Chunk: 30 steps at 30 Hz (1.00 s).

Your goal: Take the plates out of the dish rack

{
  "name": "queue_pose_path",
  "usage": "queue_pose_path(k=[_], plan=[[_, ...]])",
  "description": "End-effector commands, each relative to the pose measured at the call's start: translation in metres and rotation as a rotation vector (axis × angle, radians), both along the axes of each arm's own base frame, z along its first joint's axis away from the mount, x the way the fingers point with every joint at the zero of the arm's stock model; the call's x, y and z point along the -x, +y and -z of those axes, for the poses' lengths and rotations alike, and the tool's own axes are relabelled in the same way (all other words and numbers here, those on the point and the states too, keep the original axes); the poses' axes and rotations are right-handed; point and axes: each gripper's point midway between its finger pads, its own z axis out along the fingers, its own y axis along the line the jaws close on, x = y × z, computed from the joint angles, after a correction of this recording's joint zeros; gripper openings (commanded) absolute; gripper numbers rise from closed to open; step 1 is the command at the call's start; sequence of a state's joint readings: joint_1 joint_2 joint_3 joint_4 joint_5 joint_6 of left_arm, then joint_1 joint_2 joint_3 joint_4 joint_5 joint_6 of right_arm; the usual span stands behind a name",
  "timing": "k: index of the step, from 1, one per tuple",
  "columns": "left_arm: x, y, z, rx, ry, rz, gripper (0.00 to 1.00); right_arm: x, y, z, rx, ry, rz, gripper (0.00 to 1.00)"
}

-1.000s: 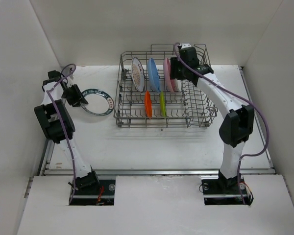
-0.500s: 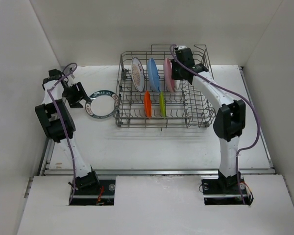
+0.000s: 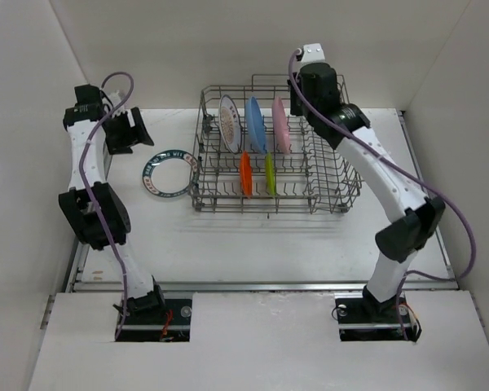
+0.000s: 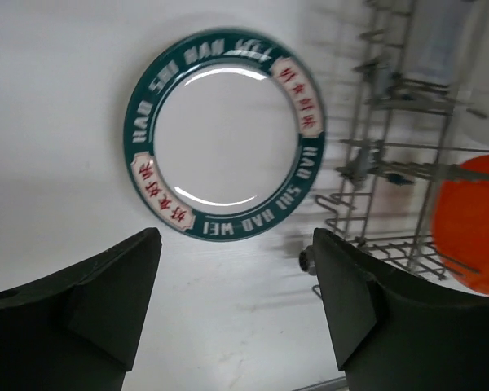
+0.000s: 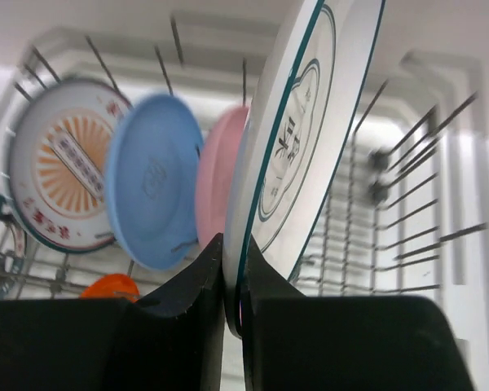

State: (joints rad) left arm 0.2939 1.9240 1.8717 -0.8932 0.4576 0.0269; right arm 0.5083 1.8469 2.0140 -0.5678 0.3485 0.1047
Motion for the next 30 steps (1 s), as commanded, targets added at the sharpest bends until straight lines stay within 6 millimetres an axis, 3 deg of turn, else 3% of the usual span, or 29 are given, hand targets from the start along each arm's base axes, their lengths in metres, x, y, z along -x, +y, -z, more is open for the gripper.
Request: queue_pose_path(k=[1, 3, 4, 6, 8, 9, 10, 12, 14, 16, 20, 25, 28, 30], plan=[[0.004, -0.021, -0.088, -0.052, -0.21, 0.07, 0.72, 0.03, -0.006, -0.098, 0.054, -0.273, 0.042, 0.0], [0.004, -0.041, -0.116, -0.016, -0.278, 0.118, 0.74, 0.042, 0.013, -0.093, 0.167, -0.29, -0.016, 0.0], [0.006, -0.045, -0.127, -0.006, -0.309, 0.133, 0.75, 0.057, 0.038, -0.073, 0.241, -0.269, -0.06, 0.0], [0.009, -0.073, -0.155, 0.05, -0.377, 0.209, 0.77, 0.086, 0.072, -0.06, 0.433, -0.302, -0.12, 0.0], [0.013, -0.092, -0.172, 0.093, -0.413, 0.263, 0.81, 0.101, 0.092, -0.013, 0.661, -0.287, -0.149, 0.0], [0.015, -0.102, -0.179, 0.125, -0.423, 0.278, 0.82, 0.107, 0.095, -0.004, 0.847, -0.309, -0.168, 0.0], [0.021, -0.119, -0.196, 0.162, -0.464, 0.33, 0.84, 0.109, 0.104, -0.009, 0.849, -0.376, -0.123, 0.0], [0.022, -0.135, -0.207, 0.201, -0.495, 0.367, 0.87, 0.12, 0.118, 0.019, 0.97, -0.37, -0.139, 0.0], [0.024, -0.155, -0.219, 0.239, -0.524, 0.407, 0.89, 0.122, 0.127, 0.016, 0.96, -0.379, -0.138, 0.0], [0.026, -0.167, -0.218, 0.234, -0.525, 0.439, 0.9, 0.125, 0.138, 0.02, 0.965, -0.38, -0.146, 0.0], [0.029, -0.193, -0.165, 0.085, -0.379, 0.512, 0.9, 0.139, 0.158, 0.021, 0.97, -0.411, -0.175, 0.0], [0.023, -0.19, -0.12, -0.09, -0.271, 0.502, 0.9, 0.153, 0.167, 0.031, 1.01, -0.427, -0.198, 0.0], [0.023, -0.192, -0.113, -0.096, -0.256, 0.507, 0.9, 0.155, 0.171, 0.032, 1.009, -0.433, -0.194, 0.0], [0.022, -0.195, -0.101, -0.099, -0.217, 0.513, 0.84, 0.159, 0.174, 0.03, 1.007, -0.442, -0.2, 0.0]])
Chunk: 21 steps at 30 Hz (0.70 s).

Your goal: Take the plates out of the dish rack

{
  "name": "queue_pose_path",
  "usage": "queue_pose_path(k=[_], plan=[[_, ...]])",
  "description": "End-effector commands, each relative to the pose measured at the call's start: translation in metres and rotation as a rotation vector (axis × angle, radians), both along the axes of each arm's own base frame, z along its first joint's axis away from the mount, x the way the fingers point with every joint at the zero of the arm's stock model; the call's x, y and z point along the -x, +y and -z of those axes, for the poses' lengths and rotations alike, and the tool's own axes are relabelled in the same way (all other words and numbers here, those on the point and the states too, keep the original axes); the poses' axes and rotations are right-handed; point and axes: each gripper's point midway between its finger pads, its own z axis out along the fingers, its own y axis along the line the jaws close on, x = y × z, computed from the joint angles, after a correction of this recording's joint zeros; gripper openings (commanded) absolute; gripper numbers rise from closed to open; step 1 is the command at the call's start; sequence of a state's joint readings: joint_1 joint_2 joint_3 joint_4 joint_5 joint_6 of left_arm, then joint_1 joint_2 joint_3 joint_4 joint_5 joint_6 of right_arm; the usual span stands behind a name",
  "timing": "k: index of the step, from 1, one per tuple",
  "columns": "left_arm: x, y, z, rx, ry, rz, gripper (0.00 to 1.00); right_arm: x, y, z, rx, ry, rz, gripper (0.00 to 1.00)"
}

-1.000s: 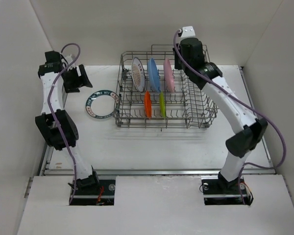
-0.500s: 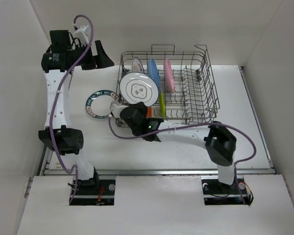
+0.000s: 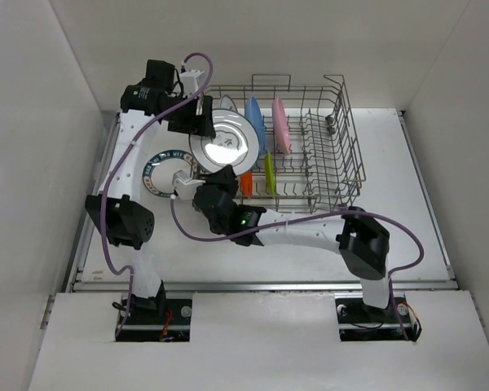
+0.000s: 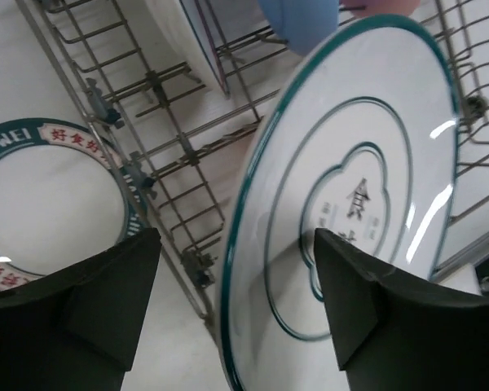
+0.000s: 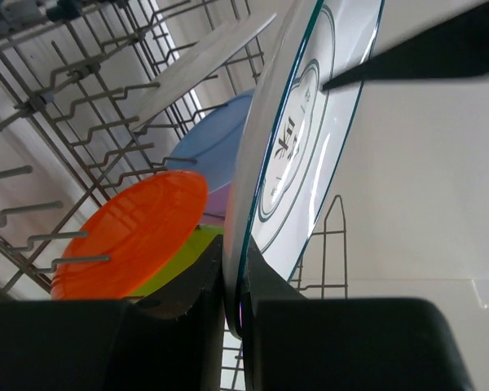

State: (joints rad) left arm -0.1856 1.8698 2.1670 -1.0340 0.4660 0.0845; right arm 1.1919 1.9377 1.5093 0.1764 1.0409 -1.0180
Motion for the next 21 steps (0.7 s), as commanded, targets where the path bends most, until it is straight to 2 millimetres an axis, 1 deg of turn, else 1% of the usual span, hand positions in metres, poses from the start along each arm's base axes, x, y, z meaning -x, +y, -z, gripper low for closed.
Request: queue_pose_path(k=[1, 2, 4, 5, 6, 7, 8, 9, 10, 11, 12, 13, 14, 15, 16, 17, 18, 19, 20, 21], plan=[[0.006, 0.007, 0.006, -0.037, 0.025, -0.006, 0.69, 0.006, -0.003, -0.043, -0.129, -0.079, 0.031, 0.0], [0.007, 0.005, 0.005, -0.025, 0.028, 0.004, 0.59, 0.006, -0.005, -0.045, -0.137, -0.084, 0.04, 0.0], [0.012, 0.002, 0.006, -0.009, 0.045, 0.019, 0.35, 0.006, -0.005, -0.045, -0.137, -0.084, 0.04, 0.0], [0.015, 0.001, 0.006, -0.004, 0.058, 0.025, 0.14, 0.006, -0.004, -0.046, -0.147, -0.087, 0.04, 0.0], [0.016, 0.001, 0.004, -0.004, 0.058, 0.025, 0.07, 0.006, -0.004, -0.046, -0.147, -0.087, 0.04, 0.0], [0.016, 0.001, 0.004, -0.004, 0.058, 0.025, 0.01, 0.006, -0.004, -0.047, -0.159, -0.091, 0.04, 0.0], [0.015, 0.002, 0.002, -0.009, 0.048, 0.019, 0.0, 0.006, -0.005, -0.05, -0.177, -0.099, 0.05, 0.02], [0.012, 0.006, -0.003, 0.0, 0.04, -0.002, 0.0, 0.006, -0.006, -0.055, -0.196, -0.107, 0.061, 0.12], [0.015, 0.006, -0.009, 0.008, 0.032, -0.01, 0.0, 0.005, -0.006, -0.056, -0.211, -0.112, 0.061, 0.25], [0.011, 0.016, -0.019, 0.038, 0.005, -0.04, 0.0, 0.005, -0.008, -0.062, -0.235, -0.122, 0.074, 0.38], [0.006, 0.02, -0.028, 0.061, -0.026, -0.055, 0.0, 0.002, -0.012, -0.07, -0.274, -0.137, 0.097, 0.65], [0.003, 0.023, -0.035, 0.086, -0.038, -0.082, 0.0, 0.003, -0.014, -0.078, -0.304, -0.147, 0.098, 0.73], [0.001, 0.035, -0.044, 0.098, -0.065, -0.121, 0.0, 0.003, -0.016, -0.084, -0.328, -0.156, 0.112, 0.81], [-0.007, 0.041, -0.049, 0.111, -0.091, -0.145, 0.0, 0.003, -0.016, -0.092, -0.38, -0.173, 0.113, 1.0], [-0.009, 0.048, -0.059, 0.126, -0.12, -0.174, 0.0, 0.001, -0.026, -0.107, -0.433, -0.192, 0.152, 1.0], [-0.008, 0.055, -0.073, 0.166, -0.14, -0.218, 0.0, 0.002, -0.028, -0.113, -0.476, -0.201, 0.162, 1.0], [-0.013, 0.074, -0.08, 0.195, -0.157, -0.28, 0.0, 0.003, -0.032, -0.123, -0.516, -0.213, 0.172, 1.0], [-0.023, 0.086, -0.088, 0.23, -0.197, -0.321, 0.0, 0.001, -0.04, -0.133, -0.575, -0.23, 0.193, 1.0], [-0.026, 0.098, -0.095, 0.264, -0.215, -0.365, 0.0, 0.003, -0.046, -0.144, -0.618, -0.243, 0.194, 1.0], [-0.025, 0.123, -0.108, 0.318, -0.234, -0.457, 0.0, 0.005, -0.051, -0.151, -0.663, -0.251, 0.203, 1.0]])
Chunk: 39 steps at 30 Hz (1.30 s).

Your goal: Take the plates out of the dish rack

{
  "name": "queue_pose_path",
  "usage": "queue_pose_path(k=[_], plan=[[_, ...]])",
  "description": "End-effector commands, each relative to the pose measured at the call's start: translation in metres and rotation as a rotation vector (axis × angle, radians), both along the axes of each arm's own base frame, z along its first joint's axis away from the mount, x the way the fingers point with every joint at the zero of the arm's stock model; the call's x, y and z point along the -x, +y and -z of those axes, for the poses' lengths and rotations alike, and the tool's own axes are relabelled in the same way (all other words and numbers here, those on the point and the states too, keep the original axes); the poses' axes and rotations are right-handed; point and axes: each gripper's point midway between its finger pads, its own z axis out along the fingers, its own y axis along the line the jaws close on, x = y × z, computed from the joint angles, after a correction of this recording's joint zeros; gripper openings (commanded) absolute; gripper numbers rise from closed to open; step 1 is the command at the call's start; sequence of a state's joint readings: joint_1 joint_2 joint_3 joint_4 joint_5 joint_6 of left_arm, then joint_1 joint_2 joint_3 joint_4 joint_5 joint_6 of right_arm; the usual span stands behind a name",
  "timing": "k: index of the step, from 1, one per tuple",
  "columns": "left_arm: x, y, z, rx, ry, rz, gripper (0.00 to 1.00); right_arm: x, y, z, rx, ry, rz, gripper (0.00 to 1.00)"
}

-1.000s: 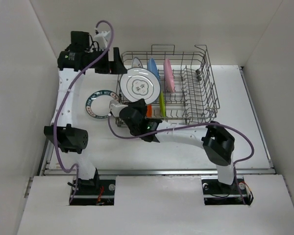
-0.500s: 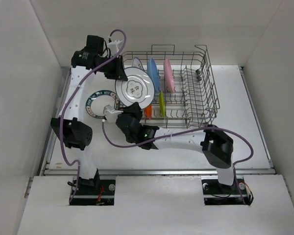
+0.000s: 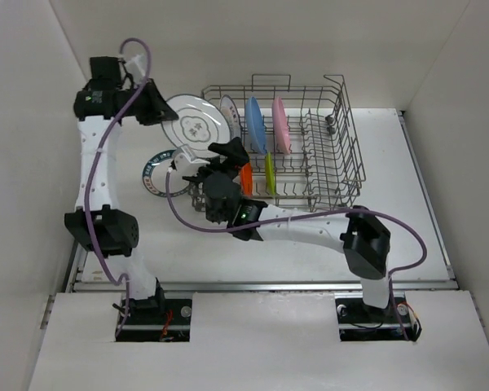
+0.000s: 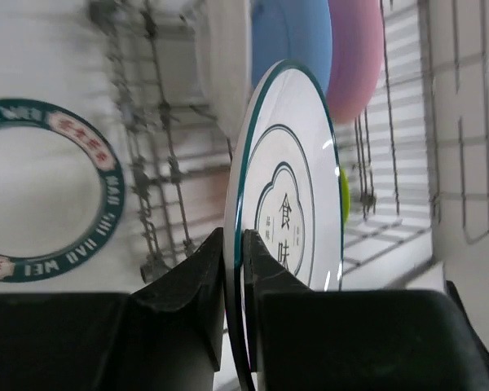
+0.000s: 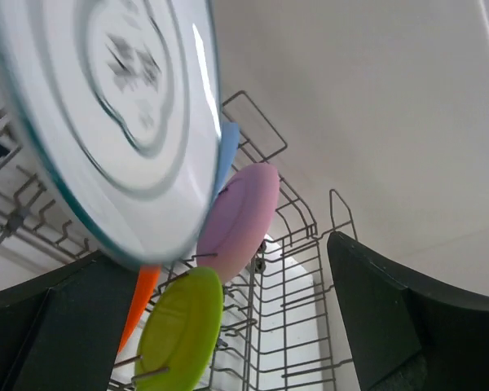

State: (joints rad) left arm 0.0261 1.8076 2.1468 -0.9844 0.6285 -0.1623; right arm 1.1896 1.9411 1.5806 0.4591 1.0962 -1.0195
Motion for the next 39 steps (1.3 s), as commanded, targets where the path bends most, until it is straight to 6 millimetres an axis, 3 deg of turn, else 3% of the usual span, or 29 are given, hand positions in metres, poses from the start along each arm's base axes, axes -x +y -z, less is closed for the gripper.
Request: queue_pose_path(k=[1, 3, 4, 6, 7, 8, 9, 10, 12, 14, 16, 17, 18, 21, 22, 25, 26, 28, 29, 34, 37, 39], plan=[[-0.025, 0.081, -0.071, 0.033, -0.285, -0.279, 0.0, 0.009, -0.061, -0.096, -0.388, -0.116, 0.147, 1.0], [-0.025, 0.102, -0.075, 0.038, -0.297, -0.335, 0.0, 0.01, -0.073, -0.111, -0.495, -0.131, 0.148, 1.0], [-0.03, 0.122, -0.068, 0.004, -0.289, -0.389, 0.0, 0.006, -0.079, -0.112, -0.527, -0.131, 0.158, 1.0], [-0.033, 0.137, -0.047, -0.082, -0.252, -0.414, 0.0, -0.003, -0.088, -0.109, -0.514, -0.091, 0.167, 1.0], [-0.039, 0.159, -0.03, -0.175, -0.214, -0.491, 0.0, -0.008, -0.084, -0.104, -0.603, -0.069, 0.155, 1.0], [-0.038, 0.168, -0.017, -0.228, -0.193, -0.502, 0.0, -0.016, -0.084, -0.089, -0.529, -0.007, 0.148, 1.0], [-0.041, 0.173, -0.002, -0.243, -0.158, -0.519, 0.0, -0.017, -0.086, -0.098, -0.575, 0.01, 0.129, 1.0], [-0.044, 0.18, 0.014, -0.25, -0.117, -0.532, 0.0, -0.021, -0.082, -0.093, -0.659, 0.044, 0.107, 1.0], [-0.05, 0.181, 0.036, -0.258, -0.081, -0.509, 0.0, -0.027, -0.081, -0.082, -0.65, 0.119, 0.064, 1.0], [-0.06, 0.184, 0.061, -0.264, -0.052, -0.486, 0.0, -0.027, -0.086, -0.088, -0.696, 0.123, 0.049, 1.0], [-0.069, 0.183, 0.077, -0.251, -0.034, -0.471, 0.0, -0.027, -0.086, -0.08, -0.676, 0.14, 0.057, 1.0], [-0.075, 0.181, 0.098, -0.235, 0.009, -0.452, 0.0, -0.028, -0.086, -0.076, -0.662, 0.144, 0.071, 1.0], [-0.08, 0.178, 0.099, -0.213, 0.006, -0.43, 0.0, -0.03, -0.092, -0.073, -0.645, 0.147, 0.093, 1.0], [-0.086, 0.175, 0.132, -0.191, 0.078, -0.395, 0.0, -0.031, -0.094, -0.069, -0.648, 0.15, 0.119, 1.0], [-0.087, 0.17, 0.132, -0.191, 0.077, -0.386, 0.0, -0.031, -0.094, -0.067, -0.638, 0.156, 0.122, 1.0], [-0.081, 0.163, 0.165, -0.215, 0.131, -0.323, 0.12, -0.028, -0.093, -0.066, -0.651, 0.17, 0.106, 1.0], [-0.078, 0.158, 0.168, -0.226, 0.137, -0.297, 0.16, -0.029, -0.099, -0.07, -0.661, 0.162, 0.112, 1.0], [-0.069, 0.162, 0.198, -0.297, 0.227, -0.287, 0.24, -0.028, -0.101, -0.071, -0.67, 0.162, 0.112, 1.0], [-0.064, 0.158, 0.201, -0.313, 0.262, -0.27, 0.26, -0.031, -0.103, -0.07, -0.671, 0.163, 0.113, 1.0], [-0.049, 0.147, 0.212, -0.33, 0.314, -0.145, 0.57, -0.037, -0.118, -0.068, -0.708, 0.18, 0.149, 1.0], [-0.049, 0.143, 0.188, -0.368, 0.259, -0.145, 0.7, -0.042, -0.125, -0.063, -0.761, 0.217, 0.152, 1.0], [-0.055, 0.147, 0.16, -0.408, 0.197, -0.191, 0.83, -0.046, -0.13, -0.059, -0.824, 0.242, 0.169, 1.0]])
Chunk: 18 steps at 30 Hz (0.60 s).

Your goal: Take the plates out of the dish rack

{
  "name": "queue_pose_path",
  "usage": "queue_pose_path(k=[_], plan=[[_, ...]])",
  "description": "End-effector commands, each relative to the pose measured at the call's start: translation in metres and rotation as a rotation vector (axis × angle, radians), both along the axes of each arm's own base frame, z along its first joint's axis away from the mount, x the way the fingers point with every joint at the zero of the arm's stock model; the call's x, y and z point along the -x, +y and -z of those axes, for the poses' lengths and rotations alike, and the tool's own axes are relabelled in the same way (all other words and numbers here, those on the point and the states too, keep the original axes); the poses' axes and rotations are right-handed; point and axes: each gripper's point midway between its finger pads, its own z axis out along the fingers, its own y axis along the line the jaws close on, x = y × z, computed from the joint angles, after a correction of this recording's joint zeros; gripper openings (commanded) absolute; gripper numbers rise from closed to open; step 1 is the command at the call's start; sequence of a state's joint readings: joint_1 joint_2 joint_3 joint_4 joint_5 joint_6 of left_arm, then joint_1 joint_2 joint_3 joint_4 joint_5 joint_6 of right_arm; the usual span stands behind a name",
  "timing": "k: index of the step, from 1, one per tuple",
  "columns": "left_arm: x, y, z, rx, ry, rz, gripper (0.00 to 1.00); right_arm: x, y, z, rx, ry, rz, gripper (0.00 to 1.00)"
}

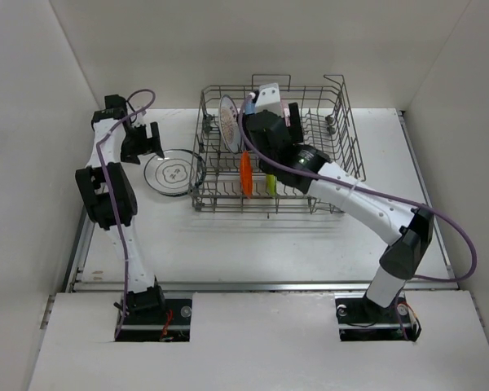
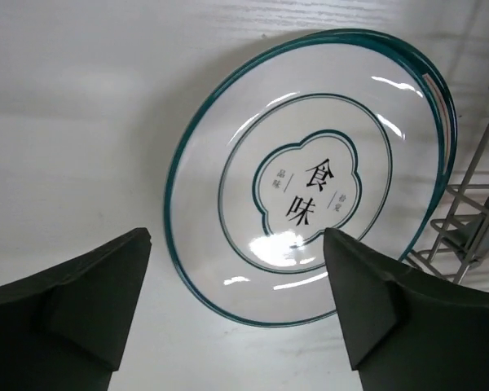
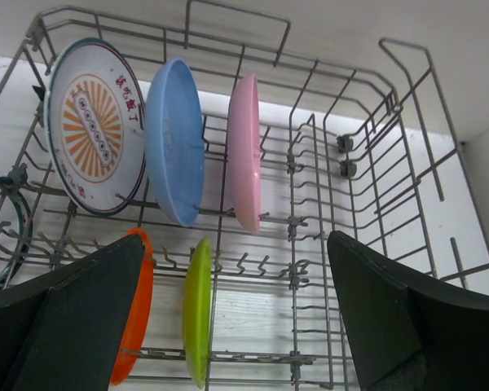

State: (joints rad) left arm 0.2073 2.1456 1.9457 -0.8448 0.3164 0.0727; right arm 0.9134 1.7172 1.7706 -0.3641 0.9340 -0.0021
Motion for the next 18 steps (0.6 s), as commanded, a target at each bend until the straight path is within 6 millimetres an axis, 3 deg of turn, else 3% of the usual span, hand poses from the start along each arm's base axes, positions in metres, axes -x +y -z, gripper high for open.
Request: queue_pose_path(k=[1, 2, 3, 6, 8, 9, 11, 13, 14, 15, 17, 18], plan=[[-0.007, 0.002, -0.074, -0.097, -0.155, 0.008, 0.86, -0.002, -0.024, -0.021, -0.164, 0.022, 0.016, 1.0], [-0.009, 0.006, -0.085, -0.117, -0.18, -0.011, 0.9, -0.005, -0.027, -0.017, -0.182, 0.039, 0.02, 1.0], [-0.01, 0.003, -0.1, -0.153, -0.211, -0.02, 0.99, -0.008, -0.029, -0.014, -0.216, 0.054, 0.026, 1.0], [-0.015, -0.007, -0.147, -0.211, -0.322, -0.017, 0.99, -0.018, -0.042, 0.001, -0.255, 0.096, 0.048, 1.0], [-0.019, -0.036, -0.182, -0.214, -0.421, 0.041, 0.99, -0.024, -0.053, 0.008, -0.286, 0.126, 0.068, 1.0], [-0.023, -0.048, -0.189, -0.211, -0.453, 0.064, 0.99, -0.027, -0.056, 0.013, -0.283, 0.138, 0.068, 1.0], [-0.027, -0.091, -0.216, -0.172, -0.553, 0.138, 0.99, -0.03, -0.058, 0.017, -0.325, 0.162, 0.059, 1.0], [-0.029, -0.118, -0.233, -0.118, -0.627, 0.13, 0.99, -0.037, -0.067, 0.023, -0.35, 0.177, 0.076, 1.0], [-0.029, -0.142, -0.223, -0.083, -0.625, 0.15, 0.99, -0.036, -0.066, 0.028, -0.347, 0.19, 0.069, 1.0], [-0.039, -0.157, -0.234, -0.05, -0.692, 0.146, 0.99, -0.039, -0.069, 0.03, -0.351, 0.191, 0.073, 1.0], [-0.045, -0.191, -0.22, -0.088, -0.671, 0.197, 0.99, -0.039, -0.069, 0.035, -0.345, 0.199, 0.075, 1.0], [-0.045, -0.2, -0.228, -0.123, -0.677, 0.209, 0.99, -0.039, -0.071, 0.035, -0.342, 0.194, 0.084, 1.0]])
